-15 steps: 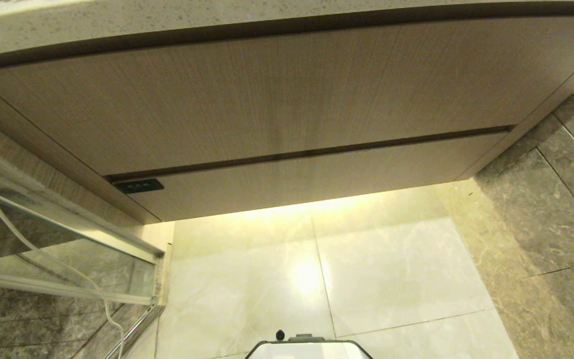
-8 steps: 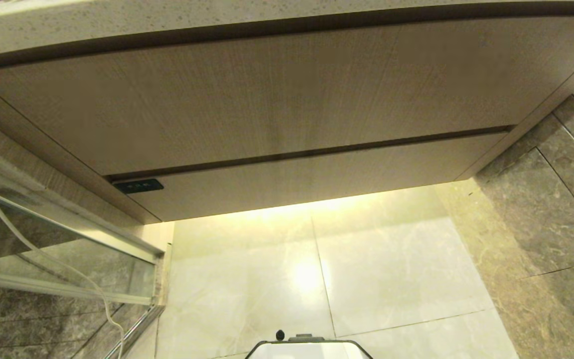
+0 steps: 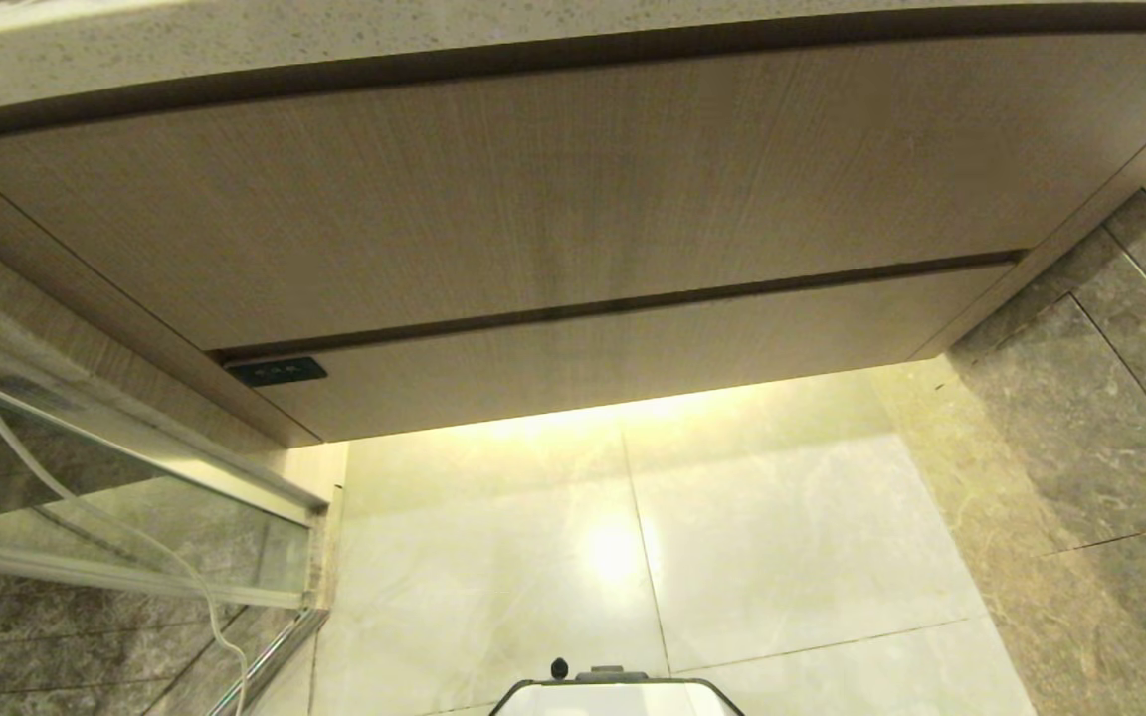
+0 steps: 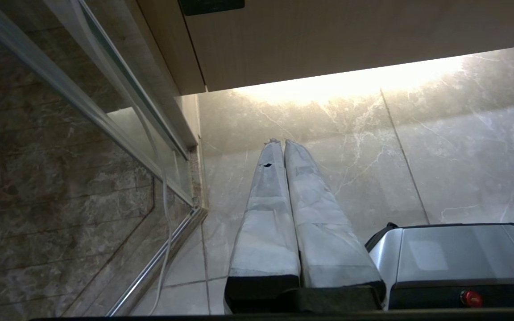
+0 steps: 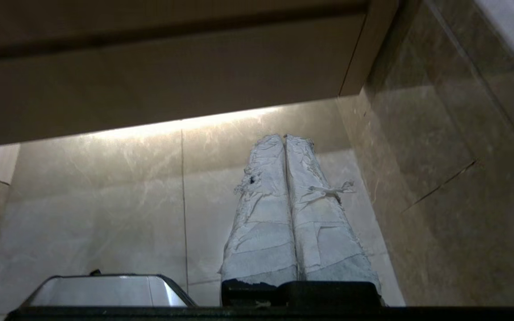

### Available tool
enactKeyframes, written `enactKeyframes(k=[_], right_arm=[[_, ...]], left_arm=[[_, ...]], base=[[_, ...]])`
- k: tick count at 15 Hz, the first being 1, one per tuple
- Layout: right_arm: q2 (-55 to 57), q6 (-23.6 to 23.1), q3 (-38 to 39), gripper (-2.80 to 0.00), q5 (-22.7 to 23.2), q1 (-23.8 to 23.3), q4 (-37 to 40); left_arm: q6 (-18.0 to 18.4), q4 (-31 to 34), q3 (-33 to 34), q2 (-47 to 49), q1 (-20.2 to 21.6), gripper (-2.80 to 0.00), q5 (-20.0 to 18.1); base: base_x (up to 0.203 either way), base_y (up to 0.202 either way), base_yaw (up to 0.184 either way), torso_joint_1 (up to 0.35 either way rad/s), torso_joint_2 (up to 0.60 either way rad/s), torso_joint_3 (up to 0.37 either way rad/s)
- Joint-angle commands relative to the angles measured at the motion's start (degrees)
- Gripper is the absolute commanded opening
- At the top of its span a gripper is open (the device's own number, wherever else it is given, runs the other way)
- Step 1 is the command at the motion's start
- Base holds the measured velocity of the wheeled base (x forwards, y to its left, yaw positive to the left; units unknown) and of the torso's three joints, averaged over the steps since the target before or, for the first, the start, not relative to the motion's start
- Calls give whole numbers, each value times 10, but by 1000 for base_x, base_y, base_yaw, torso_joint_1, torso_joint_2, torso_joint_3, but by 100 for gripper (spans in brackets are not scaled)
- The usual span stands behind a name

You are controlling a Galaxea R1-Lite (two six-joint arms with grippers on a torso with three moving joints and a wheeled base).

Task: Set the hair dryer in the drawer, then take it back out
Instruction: Pull open the drawer

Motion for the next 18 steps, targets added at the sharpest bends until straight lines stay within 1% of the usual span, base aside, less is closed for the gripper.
enactKeyframes(k=[1, 4, 5, 6, 8, 9, 11, 14, 16, 18], right_arm=[[72, 0, -166, -280, 0, 0, 109], [164, 0, -380, -280, 6, 0, 329], [212, 1, -432, -280, 9, -1, 394], [258, 2, -461, -280, 12, -1, 422], [333, 2, -507, -280, 19, 0, 454], [361, 3, -532, -280, 30, 0, 462], [400, 3, -561, -280, 58, 0, 474], [451, 5, -591, -280, 68, 0, 486], [481, 5, -619, -280, 82, 1, 520], [496, 9, -650, -280, 109, 11, 549]], left_arm=[[0, 0, 1, 0, 0, -280, 0], [0, 0, 1, 0, 0, -280, 0], [0, 0, 0, 0, 0, -280, 0], [0, 0, 1, 0, 0, -280, 0], [0, 0, 1, 0, 0, -280, 0], [0, 0, 1, 0, 0, -280, 0], [0, 0, 0, 0, 0, -280, 0], [0, 0, 0, 0, 0, -280, 0], [0, 0, 1, 0, 0, -280, 0], [0, 0, 0, 0, 0, -280, 0]], base=[[0, 0, 0, 0, 0, 0], [0, 0, 0, 0, 0, 0], [0, 0, 0, 0, 0, 0], [0, 0, 0, 0, 0, 0], [0, 0, 0, 0, 0, 0], [0, 0, 0, 0, 0, 0], [0, 0, 0, 0, 0, 0], [0, 0, 0, 0, 0, 0], [0, 0, 0, 0, 0, 0], [0, 0, 0, 0, 0, 0]])
